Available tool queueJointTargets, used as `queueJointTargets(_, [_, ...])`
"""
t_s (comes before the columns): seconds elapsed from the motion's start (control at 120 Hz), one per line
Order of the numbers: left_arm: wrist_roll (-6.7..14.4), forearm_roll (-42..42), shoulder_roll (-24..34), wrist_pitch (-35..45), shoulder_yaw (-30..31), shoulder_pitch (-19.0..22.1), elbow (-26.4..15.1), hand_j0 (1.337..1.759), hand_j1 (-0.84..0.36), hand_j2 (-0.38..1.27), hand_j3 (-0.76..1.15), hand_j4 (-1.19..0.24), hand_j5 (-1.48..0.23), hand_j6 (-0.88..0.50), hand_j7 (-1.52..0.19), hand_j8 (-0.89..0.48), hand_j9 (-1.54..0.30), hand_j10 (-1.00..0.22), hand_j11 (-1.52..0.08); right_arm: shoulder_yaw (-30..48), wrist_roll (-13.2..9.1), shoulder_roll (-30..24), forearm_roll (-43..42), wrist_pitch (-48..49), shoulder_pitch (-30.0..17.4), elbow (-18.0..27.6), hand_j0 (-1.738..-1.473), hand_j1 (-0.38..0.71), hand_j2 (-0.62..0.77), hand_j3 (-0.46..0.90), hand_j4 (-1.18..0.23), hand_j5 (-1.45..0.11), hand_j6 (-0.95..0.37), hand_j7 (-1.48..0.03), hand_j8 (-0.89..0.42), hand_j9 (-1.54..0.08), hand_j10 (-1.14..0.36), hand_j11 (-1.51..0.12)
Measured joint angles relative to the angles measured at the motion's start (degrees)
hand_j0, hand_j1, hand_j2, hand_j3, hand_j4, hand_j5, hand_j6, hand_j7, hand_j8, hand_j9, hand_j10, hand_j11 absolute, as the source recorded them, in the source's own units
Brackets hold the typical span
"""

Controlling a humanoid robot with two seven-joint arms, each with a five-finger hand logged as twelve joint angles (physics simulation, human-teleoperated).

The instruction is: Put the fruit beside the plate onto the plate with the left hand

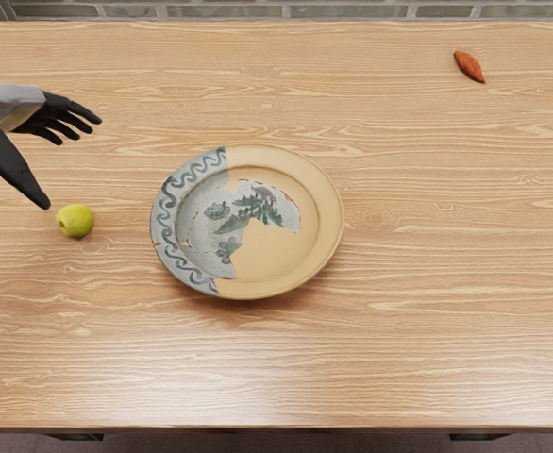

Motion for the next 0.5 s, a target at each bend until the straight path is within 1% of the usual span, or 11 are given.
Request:
queueJointTargets(0.1, [0.1,-0.2,-0.3,-1.2,-0.2,-0.1,0.1,1.658,0.11,0.04,0.00,-0.21,-0.27,-0.21,-0.27,-0.21,-0.27,-0.21,-0.27,0.0,0.0,0.0,0.1,0.1,0.0,0.0,-1.658,-0.35,0.00,0.00,0.00,0.00,0.00,0.00,0.00,0.00,0.00,0.00])
queueJointTargets(0.15, [0.5,0.6,-1.2,-2.3,-0.3,-0.2,0.1,1.658,0.11,0.04,0.00,-0.21,-0.27,-0.21,-0.27,-0.21,-0.26,-0.21,-0.26,0.0,0.0,0.0,0.2,0.1,0.1,0.0,-1.658,-0.35,0.00,0.00,0.00,0.00,0.00,0.00,0.00,0.00,0.00,0.00])
queueJointTargets(0.208, [3.2,6.4,-7.2,-2.5,-0.3,0.0,0.1,1.658,0.11,0.04,0.00,-0.21,-0.27,-0.21,-0.27,-0.21,-0.26,-0.21,-0.26,0.0,0.0,0.0,0.2,0.1,0.1,0.0,-1.658,-0.35,0.00,0.00,0.00,0.00,0.00,0.00,0.00,0.00,0.00,0.00])
queueJointTargets(0.25, [4.7,11.8,-9.4,-1.0,-0.2,0.2,0.1,1.658,0.11,0.04,0.00,-0.21,-0.27,-0.21,-0.26,-0.21,-0.26,-0.21,-0.26,0.0,0.0,0.0,0.2,0.1,0.1,0.0,-1.658,-0.35,0.00,0.00,0.00,0.00,0.00,0.00,0.00,0.00,0.00,0.00])
queueJointTargets(0.292, [5.7,17.6,-10.9,1.9,0.4,0.5,0.2,1.658,0.11,0.04,0.00,-0.21,-0.26,-0.21,-0.26,-0.21,-0.26,-0.21,-0.26,0.0,0.0,0.0,0.2,0.1,0.1,0.0,-1.658,-0.35,0.00,0.00,0.00,0.00,0.00,0.00,0.00,0.00,0.00,0.00])
queueJointTargets(0.367, [6.8,26.1,-12.4,8.2,3.9,0.5,0.1,1.658,0.11,0.04,0.00,-0.21,-0.26,-0.21,-0.26,-0.21,-0.26,-0.21,-0.26,0.0,0.0,0.0,0.2,0.0,0.1,-0.1,-1.658,-0.35,0.00,0.00,0.00,0.00,0.00,0.00,0.00,0.00,0.00,0.00])
queueJointTargets(0.5, [7.5,34.3,-13.6,15.8,11.8,0.6,0.0,1.658,0.11,0.04,0.00,-0.21,-0.27,-0.21,-0.26,-0.21,-0.26,-0.21,-0.26,0.0,0.0,0.0,0.3,0.0,0.2,-0.1,-1.658,-0.35,0.00,0.00,0.00,0.00,0.00,0.00,0.00,0.00,0.00,0.00])
